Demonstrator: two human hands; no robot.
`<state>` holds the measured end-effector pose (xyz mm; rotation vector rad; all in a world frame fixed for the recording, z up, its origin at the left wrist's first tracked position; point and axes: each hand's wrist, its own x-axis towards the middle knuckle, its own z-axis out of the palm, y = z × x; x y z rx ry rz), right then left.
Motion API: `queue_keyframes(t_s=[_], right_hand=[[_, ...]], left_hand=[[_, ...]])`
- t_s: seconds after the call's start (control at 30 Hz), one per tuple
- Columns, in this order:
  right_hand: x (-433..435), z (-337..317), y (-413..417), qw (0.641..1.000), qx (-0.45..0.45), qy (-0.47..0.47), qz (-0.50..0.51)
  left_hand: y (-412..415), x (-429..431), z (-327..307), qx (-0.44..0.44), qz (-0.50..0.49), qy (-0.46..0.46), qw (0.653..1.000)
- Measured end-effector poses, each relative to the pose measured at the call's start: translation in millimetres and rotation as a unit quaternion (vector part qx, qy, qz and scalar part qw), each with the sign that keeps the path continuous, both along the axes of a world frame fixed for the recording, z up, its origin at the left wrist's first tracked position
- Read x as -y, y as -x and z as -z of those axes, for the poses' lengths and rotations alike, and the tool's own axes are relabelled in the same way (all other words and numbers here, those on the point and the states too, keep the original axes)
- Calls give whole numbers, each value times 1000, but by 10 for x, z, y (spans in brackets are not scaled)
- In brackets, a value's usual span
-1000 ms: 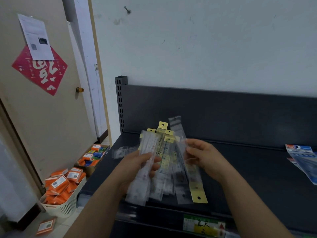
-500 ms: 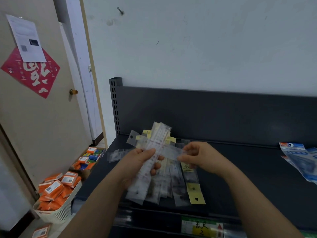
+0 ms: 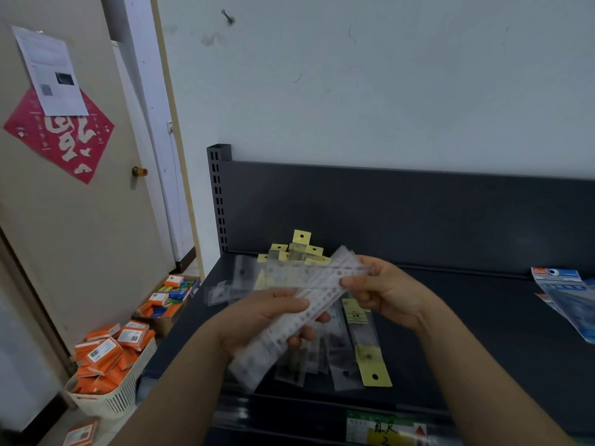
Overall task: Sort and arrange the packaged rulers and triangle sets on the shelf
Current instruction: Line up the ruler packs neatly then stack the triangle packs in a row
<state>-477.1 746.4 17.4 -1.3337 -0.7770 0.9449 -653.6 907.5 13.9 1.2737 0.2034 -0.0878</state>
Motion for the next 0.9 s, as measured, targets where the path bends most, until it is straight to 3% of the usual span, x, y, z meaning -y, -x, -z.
queue_keyframes(t_s=[0.17, 0.33, 0.5, 0.57, 0.67, 0.73, 0.8, 0.9], right_hand=[[82, 114, -80, 993, 22, 30, 108], [160, 127, -86, 996, 39, 47, 66], [179, 130, -66, 992, 62, 83, 66], [171, 133, -42, 993, 52, 79, 70], [118, 161, 11, 992, -27, 39, 117], [73, 169, 66, 992, -56, 28, 112], [10, 147, 166, 995, -25, 62, 81], [-66, 132, 294, 986, 90, 137, 40]], left_hand=[[62, -113, 1, 36, -96, 156, 982], [-65, -136, 85, 18, -222, 70, 972], [-107, -225, 95, 16, -196, 39, 980], [-116, -241, 95, 59, -189, 95, 976], [-163, -172, 117, 165, -223, 202, 939], [-233, -39, 147, 161, -260, 119, 945], [-342, 105, 198, 141, -273, 8, 952], [-445, 229, 173, 150, -295, 31, 943]])
